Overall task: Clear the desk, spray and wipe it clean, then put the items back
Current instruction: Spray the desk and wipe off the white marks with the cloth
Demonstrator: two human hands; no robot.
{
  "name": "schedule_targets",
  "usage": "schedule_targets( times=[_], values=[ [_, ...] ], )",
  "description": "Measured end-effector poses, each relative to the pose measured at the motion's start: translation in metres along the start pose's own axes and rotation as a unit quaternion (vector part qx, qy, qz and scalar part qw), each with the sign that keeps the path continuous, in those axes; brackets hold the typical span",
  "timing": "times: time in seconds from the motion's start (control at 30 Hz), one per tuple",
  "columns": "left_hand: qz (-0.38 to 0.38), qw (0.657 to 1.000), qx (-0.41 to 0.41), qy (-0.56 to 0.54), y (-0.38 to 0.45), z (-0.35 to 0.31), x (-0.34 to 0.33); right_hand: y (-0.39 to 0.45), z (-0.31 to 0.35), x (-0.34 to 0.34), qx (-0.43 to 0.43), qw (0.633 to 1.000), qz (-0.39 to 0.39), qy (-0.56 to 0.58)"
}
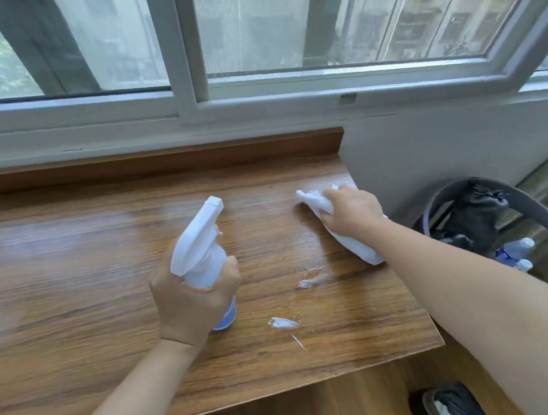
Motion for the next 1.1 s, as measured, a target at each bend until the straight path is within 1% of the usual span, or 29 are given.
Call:
schedule_targets(
  times=[0.07, 0.13, 0.27, 0.3, 0.37, 0.43, 0.5, 0.6, 0.67, 0.73, 0.8, 0.9, 0.97, 1.1],
  values=[
    [0.006, 1.0, 0.003, -0.007, -0.001, 0.0, -0.001, -0.03, 0.012, 0.0, 0.058, 0.998, 0.001, 0.013],
    [0.013, 1.0, 0.003, -0.015, -0.002, -0.001, -0.001, -0.07, 0.03, -0.003, 0.109, 0.993, 0.02, 0.044],
    [0.023, 0.999, -0.015, -0.025, -0.001, -0.002, 0.0, -0.157, 0.052, -0.017, 0.254, 0.965, 0.022, 0.066],
    [0.019, 0.999, -0.013, -0.028, -0.001, -0.001, 0.001, -0.173, 0.05, -0.02, 0.276, 0.959, 0.022, 0.063],
    [0.011, 1.0, -0.013, -0.023, -0.004, 0.001, 0.0, -0.187, 0.042, -0.025, 0.293, 0.954, 0.017, 0.062],
    [0.007, 1.0, -0.014, -0.019, -0.005, 0.001, -0.001, -0.182, 0.038, -0.024, 0.275, 0.959, 0.019, 0.068],
    [0.002, 1.0, -0.013, -0.024, -0.003, 0.0, -0.003, -0.158, 0.037, -0.022, 0.22, 0.973, 0.012, 0.066],
    [-0.005, 1.0, -0.02, -0.018, -0.003, -0.002, -0.003, -0.097, 0.032, -0.015, 0.085, 0.994, 0.005, 0.071],
    [-0.007, 1.0, -0.02, -0.018, -0.004, -0.001, -0.003, -0.056, 0.032, -0.008, 0.013, 0.996, 0.007, 0.092],
    [-0.013, 1.0, -0.026, -0.011, -0.003, 0.0, -0.003, -0.022, 0.039, -0.007, -0.029, 0.995, 0.004, 0.092],
    [-0.011, 0.999, -0.03, -0.013, -0.002, 0.0, -0.003, -0.003, 0.048, -0.007, -0.05, 0.996, 0.002, 0.072],
    [-0.004, 0.999, -0.035, -0.03, -0.003, -0.003, -0.001, -0.009, 0.06, -0.002, -0.032, 0.998, 0.005, 0.054],
    [-0.004, 0.999, -0.032, -0.029, -0.004, -0.003, 0.001, -0.036, 0.071, -0.001, 0.026, 0.998, 0.018, 0.05],
    [-0.002, 0.999, -0.001, -0.04, -0.004, -0.007, 0.0, -0.135, 0.103, -0.008, 0.16, 0.983, 0.043, 0.079]
  ],
)
Point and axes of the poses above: each hand's wrist, its own y-axis towards the middle knuckle, its own x-axis out of the back of the hand, z = x × y, the point moved 1 cm from there along y, towards the middle knuckle, and after that the axes turned 2 degrees about -z, right-handed, at the moved point
